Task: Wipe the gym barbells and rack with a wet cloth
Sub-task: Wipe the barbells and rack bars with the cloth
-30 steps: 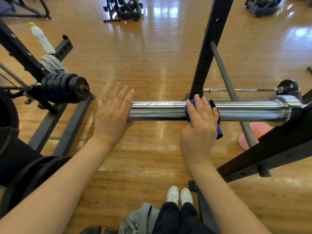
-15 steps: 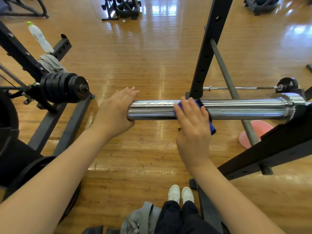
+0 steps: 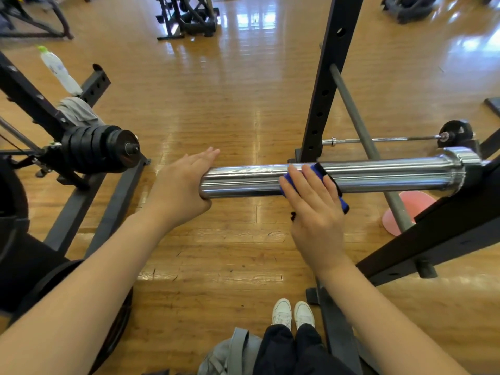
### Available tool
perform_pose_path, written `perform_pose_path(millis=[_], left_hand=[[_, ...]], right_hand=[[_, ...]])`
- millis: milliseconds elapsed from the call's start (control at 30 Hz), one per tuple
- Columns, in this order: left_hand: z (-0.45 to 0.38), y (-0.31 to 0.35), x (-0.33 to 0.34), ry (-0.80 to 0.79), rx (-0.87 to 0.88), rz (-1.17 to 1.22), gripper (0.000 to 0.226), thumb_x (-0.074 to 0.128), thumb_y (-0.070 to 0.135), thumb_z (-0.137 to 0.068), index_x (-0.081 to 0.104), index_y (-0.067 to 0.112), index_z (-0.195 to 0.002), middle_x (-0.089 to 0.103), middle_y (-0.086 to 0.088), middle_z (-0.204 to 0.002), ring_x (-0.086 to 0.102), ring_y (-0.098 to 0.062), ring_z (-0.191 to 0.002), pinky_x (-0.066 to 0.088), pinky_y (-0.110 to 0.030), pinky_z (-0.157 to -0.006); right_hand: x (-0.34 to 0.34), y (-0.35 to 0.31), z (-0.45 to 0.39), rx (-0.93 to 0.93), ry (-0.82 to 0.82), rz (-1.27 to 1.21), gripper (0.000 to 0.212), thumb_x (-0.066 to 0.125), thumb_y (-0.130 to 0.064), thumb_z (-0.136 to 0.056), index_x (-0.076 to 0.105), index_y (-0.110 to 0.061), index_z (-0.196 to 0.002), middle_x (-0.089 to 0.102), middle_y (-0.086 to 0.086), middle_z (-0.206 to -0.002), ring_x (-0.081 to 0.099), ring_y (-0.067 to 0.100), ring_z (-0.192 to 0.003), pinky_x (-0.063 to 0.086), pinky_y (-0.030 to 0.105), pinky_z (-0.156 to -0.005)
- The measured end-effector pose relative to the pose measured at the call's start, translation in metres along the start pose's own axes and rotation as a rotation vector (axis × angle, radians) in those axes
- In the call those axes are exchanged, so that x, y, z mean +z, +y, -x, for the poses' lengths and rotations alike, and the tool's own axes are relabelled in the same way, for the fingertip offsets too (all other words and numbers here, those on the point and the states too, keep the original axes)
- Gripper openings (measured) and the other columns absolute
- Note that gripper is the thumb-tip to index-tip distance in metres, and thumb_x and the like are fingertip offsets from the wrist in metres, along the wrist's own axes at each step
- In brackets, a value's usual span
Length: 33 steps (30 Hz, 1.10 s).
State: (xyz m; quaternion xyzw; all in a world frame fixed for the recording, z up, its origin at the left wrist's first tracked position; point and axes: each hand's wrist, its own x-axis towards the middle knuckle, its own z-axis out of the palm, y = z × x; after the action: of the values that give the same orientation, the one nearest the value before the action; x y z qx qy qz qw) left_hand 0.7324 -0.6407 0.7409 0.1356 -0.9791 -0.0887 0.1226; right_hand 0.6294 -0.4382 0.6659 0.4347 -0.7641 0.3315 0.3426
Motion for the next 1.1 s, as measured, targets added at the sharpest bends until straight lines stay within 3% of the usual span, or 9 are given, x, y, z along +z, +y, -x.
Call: perform_pose_path(millis=[100, 200, 300, 400, 533, 600, 733, 867, 1100], left_hand=[[0.0, 0.001, -0.002, -0.03, -0.014, 0.003, 0.087, 0.074, 0.006, -0.068, 0.035, 0.017, -0.145, 0.038, -0.001, -0.148, 0.039, -0.018, -0.133, 0.022, -0.024, -0.107], [-0.004, 0.001, -0.007, -0.115, -0.034, 0.027, 0.089, 0.073, 0.01, -0.07, 0.029, 0.019, -0.148, 0.037, 0.001, -0.149, 0.038, -0.016, -0.134, 0.025, -0.026, -0.109], [-0.007, -0.002, -0.005, -0.158, -0.021, -0.047, 0.095, 0.075, 0.017, -0.071, 0.021, 0.019, -0.15, 0.028, -0.002, -0.154, 0.024, -0.017, -0.142, 0.014, -0.03, -0.114], [-0.002, -0.001, 0.0, -0.049, -0.037, -0.24, 0.104, 0.078, 0.021, -0.067, 0.017, 0.013, -0.15, 0.02, -0.01, -0.156, 0.013, -0.028, -0.145, 0.005, -0.044, -0.115], [0.013, 0.003, 0.014, 0.148, 0.029, -0.443, 0.111, 0.087, 0.02, -0.054, 0.025, 0.001, -0.144, 0.035, -0.022, -0.147, 0.031, -0.039, -0.137, 0.004, -0.052, -0.114], [0.014, 0.0, 0.023, 0.229, 0.088, -0.457, 0.097, 0.084, 0.012, -0.062, 0.029, 0.0, -0.14, 0.041, -0.022, -0.143, 0.035, -0.039, -0.135, 0.004, -0.049, -0.115], [0.008, -0.009, 0.035, 0.365, 0.156, -0.354, 0.065, 0.073, -0.005, -0.073, 0.044, -0.001, -0.131, 0.055, -0.021, -0.131, 0.05, -0.037, -0.124, 0.028, -0.047, -0.11], [0.001, -0.01, 0.025, 0.231, 0.138, -0.259, 0.073, 0.083, -0.002, -0.054, 0.056, -0.005, -0.122, 0.06, -0.022, -0.122, 0.057, -0.038, -0.116, 0.029, -0.048, -0.104], [-0.002, -0.01, 0.018, 0.069, 0.104, -0.23, 0.086, 0.085, 0.004, -0.052, 0.051, -0.002, -0.13, 0.056, -0.019, -0.13, 0.051, -0.036, -0.123, 0.024, -0.044, -0.105]], right_hand=[[-0.014, 0.031, 0.011, -0.099, 0.006, 0.033, 0.058, 0.057, 0.014, -0.081, 0.047, -0.012, -0.131, 0.049, 0.008, -0.133, 0.033, 0.016, -0.137, 0.024, 0.038, -0.115], [-0.016, 0.031, 0.007, 0.064, 0.114, 0.04, 0.05, 0.047, 0.013, -0.084, 0.051, -0.009, -0.129, 0.052, 0.011, -0.129, 0.038, 0.019, -0.133, 0.026, 0.04, -0.114], [-0.003, 0.001, -0.003, 0.191, 0.153, 0.021, 0.041, 0.045, 0.009, -0.085, 0.055, -0.005, -0.122, 0.057, 0.013, -0.126, 0.046, 0.026, -0.125, 0.027, 0.044, -0.111], [0.003, -0.012, -0.005, 0.12, 0.059, -0.021, 0.04, 0.043, 0.008, -0.086, 0.059, -0.007, -0.12, 0.057, 0.012, -0.127, 0.046, 0.025, -0.125, 0.029, 0.044, -0.11], [-0.008, -0.002, -0.008, 0.037, -0.003, -0.027, 0.036, 0.042, 0.006, -0.091, 0.059, -0.008, -0.12, 0.053, 0.008, -0.129, 0.046, 0.025, -0.125, 0.03, 0.039, -0.11], [-0.011, 0.002, -0.007, 0.051, -0.019, -0.031, 0.042, 0.048, 0.012, -0.084, 0.059, -0.008, -0.12, 0.051, 0.007, -0.13, 0.044, 0.023, -0.127, 0.028, 0.039, -0.112], [-0.019, 0.013, 0.007, 0.089, 0.021, 0.004, 0.045, 0.044, 0.012, -0.084, 0.053, -0.007, -0.123, 0.049, 0.009, -0.131, 0.04, 0.021, -0.129, 0.025, 0.039, -0.114], [-0.007, -0.002, -0.006, 0.216, 0.095, 0.012, 0.04, 0.045, 0.01, -0.084, 0.059, -0.002, -0.12, 0.056, 0.013, -0.127, 0.045, 0.025, -0.126, 0.023, 0.041, -0.114], [-0.004, 0.004, 0.006, -0.032, -0.017, 0.002, 0.059, 0.058, 0.018, -0.076, 0.053, -0.01, -0.128, 0.048, 0.008, -0.133, 0.032, 0.016, -0.138, 0.024, 0.038, -0.115]])
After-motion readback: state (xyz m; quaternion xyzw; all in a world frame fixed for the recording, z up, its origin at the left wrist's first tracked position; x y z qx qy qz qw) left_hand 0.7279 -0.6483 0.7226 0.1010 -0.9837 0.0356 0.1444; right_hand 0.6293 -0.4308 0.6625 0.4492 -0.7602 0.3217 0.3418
